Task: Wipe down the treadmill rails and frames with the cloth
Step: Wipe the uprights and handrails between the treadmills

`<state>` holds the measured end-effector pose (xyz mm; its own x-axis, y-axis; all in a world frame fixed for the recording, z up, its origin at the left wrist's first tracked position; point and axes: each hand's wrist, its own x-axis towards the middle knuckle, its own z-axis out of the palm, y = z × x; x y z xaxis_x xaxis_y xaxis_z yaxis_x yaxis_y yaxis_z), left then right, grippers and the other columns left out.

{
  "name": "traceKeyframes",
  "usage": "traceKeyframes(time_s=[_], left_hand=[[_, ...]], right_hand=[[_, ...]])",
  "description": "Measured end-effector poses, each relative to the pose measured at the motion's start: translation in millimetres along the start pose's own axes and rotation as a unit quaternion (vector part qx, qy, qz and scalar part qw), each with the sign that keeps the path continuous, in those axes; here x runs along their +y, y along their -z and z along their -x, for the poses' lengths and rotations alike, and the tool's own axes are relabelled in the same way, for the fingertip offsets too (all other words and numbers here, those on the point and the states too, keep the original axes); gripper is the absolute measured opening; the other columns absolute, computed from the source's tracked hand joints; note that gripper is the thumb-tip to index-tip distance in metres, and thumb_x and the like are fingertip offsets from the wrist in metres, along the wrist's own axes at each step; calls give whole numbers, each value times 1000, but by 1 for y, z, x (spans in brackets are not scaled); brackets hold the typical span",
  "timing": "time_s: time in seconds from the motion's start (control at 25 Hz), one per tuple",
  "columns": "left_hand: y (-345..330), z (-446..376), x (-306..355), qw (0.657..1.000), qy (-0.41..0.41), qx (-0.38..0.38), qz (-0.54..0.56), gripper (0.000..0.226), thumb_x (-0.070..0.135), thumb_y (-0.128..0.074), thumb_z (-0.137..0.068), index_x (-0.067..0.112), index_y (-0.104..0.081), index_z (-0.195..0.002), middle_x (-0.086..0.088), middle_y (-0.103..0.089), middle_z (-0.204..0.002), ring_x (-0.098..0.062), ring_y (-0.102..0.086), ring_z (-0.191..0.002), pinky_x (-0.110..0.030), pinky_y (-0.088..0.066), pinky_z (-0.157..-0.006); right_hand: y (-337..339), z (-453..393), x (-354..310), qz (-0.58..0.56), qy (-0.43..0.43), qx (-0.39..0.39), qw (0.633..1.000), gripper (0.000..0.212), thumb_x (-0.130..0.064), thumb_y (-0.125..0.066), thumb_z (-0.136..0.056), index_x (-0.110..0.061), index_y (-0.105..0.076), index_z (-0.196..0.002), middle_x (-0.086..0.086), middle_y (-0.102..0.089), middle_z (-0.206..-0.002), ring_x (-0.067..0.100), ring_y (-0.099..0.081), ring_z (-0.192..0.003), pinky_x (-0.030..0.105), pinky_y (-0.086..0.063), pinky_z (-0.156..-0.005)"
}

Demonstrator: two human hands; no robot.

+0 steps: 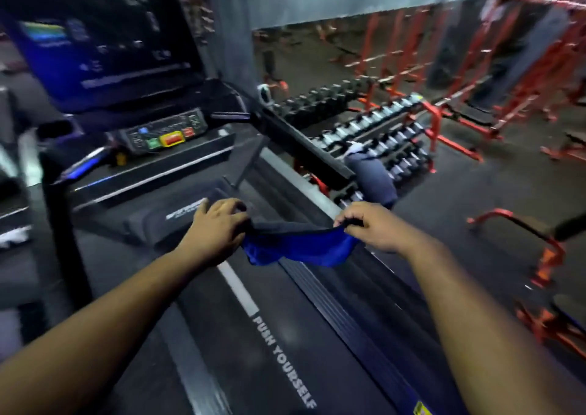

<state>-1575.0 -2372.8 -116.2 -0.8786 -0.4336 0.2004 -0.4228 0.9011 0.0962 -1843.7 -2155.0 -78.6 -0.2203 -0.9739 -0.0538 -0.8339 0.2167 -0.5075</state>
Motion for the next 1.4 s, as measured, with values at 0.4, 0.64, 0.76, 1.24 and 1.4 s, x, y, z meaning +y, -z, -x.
traceKeyframes(time_s=[0.4, 0.64, 0.76, 1.24, 1.4], left_hand=[[103, 59, -52, 937, 96, 159, 295, 18, 22, -60, -86, 18, -65, -103, 8, -59, -108, -4, -56, -106, -27, -45, -96], [94, 66, -100, 771, 235, 170, 567, 34, 17, -52, -99, 14, -51, -133, -7, -62, -128, -16, -57, -117, -37, -44, -106], [91, 72, -123, 719, 280, 212, 600, 16, 7, -47, -104, 11, -61, -111, -2, -68, -106, -13, -60, -100, -31, -49, -93], [123, 103, -169, 742, 370, 306, 468, 17, 9, -54, -94, 20, -49, -106, 15, -61, -88, 1, -53, -77, -18, -44, -74], [123, 112, -153, 705, 432, 358, 434, 32, -3, -62, -91, 8, -55, -120, 5, -69, -105, 1, -63, -90, -14, -48, -81]], right_hand=[[-10, -139, -180, -77, 298, 67, 949, 41, 7, -58, -71, -26, -80, -82, -3, -54, -105, 13, -55, -99, 23, -45, -88], [-55, -200, -259, -351, 232, -67, 905, 40, 17, -58, -84, -21, -63, -93, -5, -62, -97, 12, -63, -81, 30, -51, -78], [-73, -214, -267, -346, 232, -61, 907, 30, -2, -61, -91, -30, -63, -101, -4, -64, -107, 15, -64, -86, 38, -54, -82], [-86, -302, -262, 64, 475, -45, 876, 49, -66, -46, -90, -26, -65, -110, -6, -56, -117, 18, -61, -102, 39, -55, -73], [-69, -331, -275, -218, 442, -144, 858, 22, -41, -68, -88, -27, -57, -99, -16, -61, -90, 8, -59, -82, 37, -54, -75]])
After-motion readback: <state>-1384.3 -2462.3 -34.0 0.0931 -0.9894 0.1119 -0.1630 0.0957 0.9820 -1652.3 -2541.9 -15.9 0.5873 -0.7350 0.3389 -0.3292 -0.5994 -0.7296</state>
